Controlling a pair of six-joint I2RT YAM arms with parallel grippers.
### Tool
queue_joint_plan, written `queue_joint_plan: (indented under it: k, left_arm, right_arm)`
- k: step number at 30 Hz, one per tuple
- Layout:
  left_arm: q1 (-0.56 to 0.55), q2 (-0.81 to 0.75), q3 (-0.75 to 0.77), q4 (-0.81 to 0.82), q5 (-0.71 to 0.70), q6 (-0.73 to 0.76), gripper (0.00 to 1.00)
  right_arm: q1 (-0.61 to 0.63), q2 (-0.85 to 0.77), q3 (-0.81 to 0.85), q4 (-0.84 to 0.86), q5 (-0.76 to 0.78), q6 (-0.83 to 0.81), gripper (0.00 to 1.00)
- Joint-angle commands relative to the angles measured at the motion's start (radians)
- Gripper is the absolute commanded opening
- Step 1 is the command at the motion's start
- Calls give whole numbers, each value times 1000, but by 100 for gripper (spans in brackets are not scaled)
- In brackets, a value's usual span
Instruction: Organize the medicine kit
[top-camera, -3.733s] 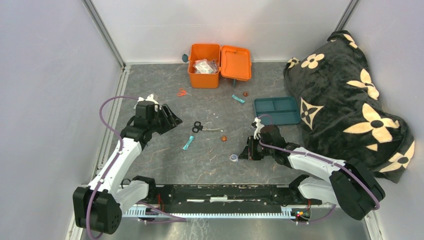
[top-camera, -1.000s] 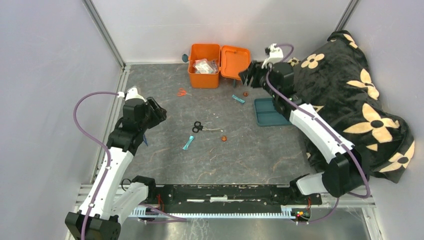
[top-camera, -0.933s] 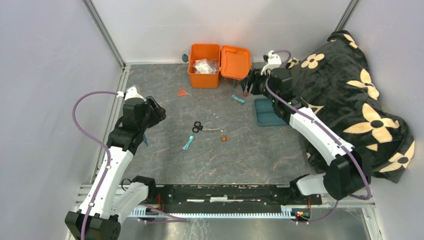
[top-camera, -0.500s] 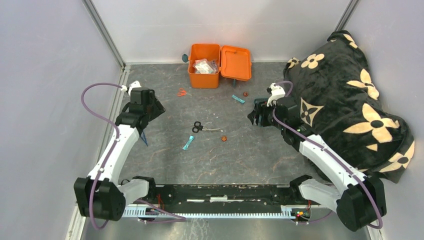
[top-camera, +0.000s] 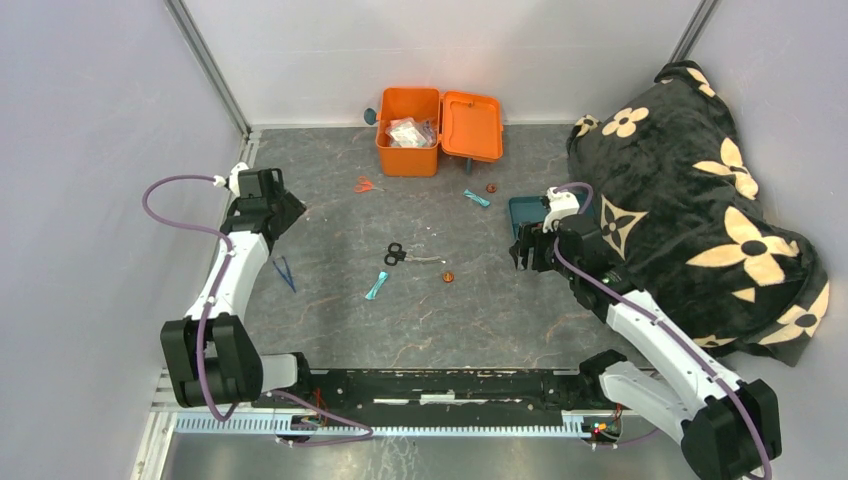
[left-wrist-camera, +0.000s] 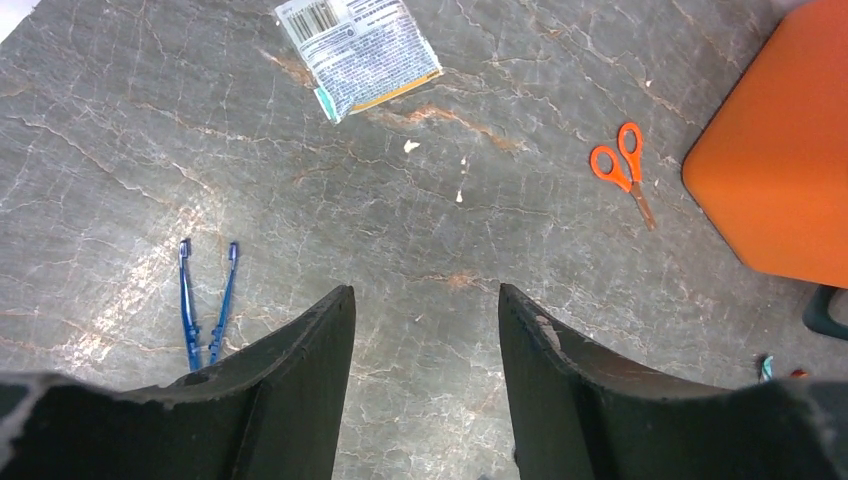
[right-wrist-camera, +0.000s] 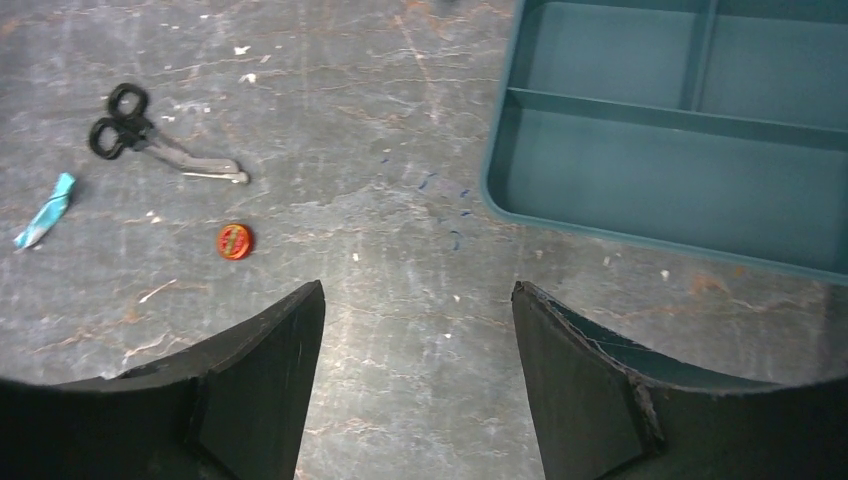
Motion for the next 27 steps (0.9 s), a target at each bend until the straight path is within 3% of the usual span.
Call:
queue_joint_plan:
  k: [1, 15, 27]
  left_arm:
    - [10, 3, 37, 58, 42, -21, 61]
    - [7, -65, -103, 64, 211, 105, 60]
    - [7, -60, -92, 61, 322, 124, 62]
  right_arm:
    - [0, 13, 21, -12, 123, 7, 76]
    - [-2, 348, 253, -9, 107, 29, 81]
    - [-3, 630, 395, -58, 179, 11, 82]
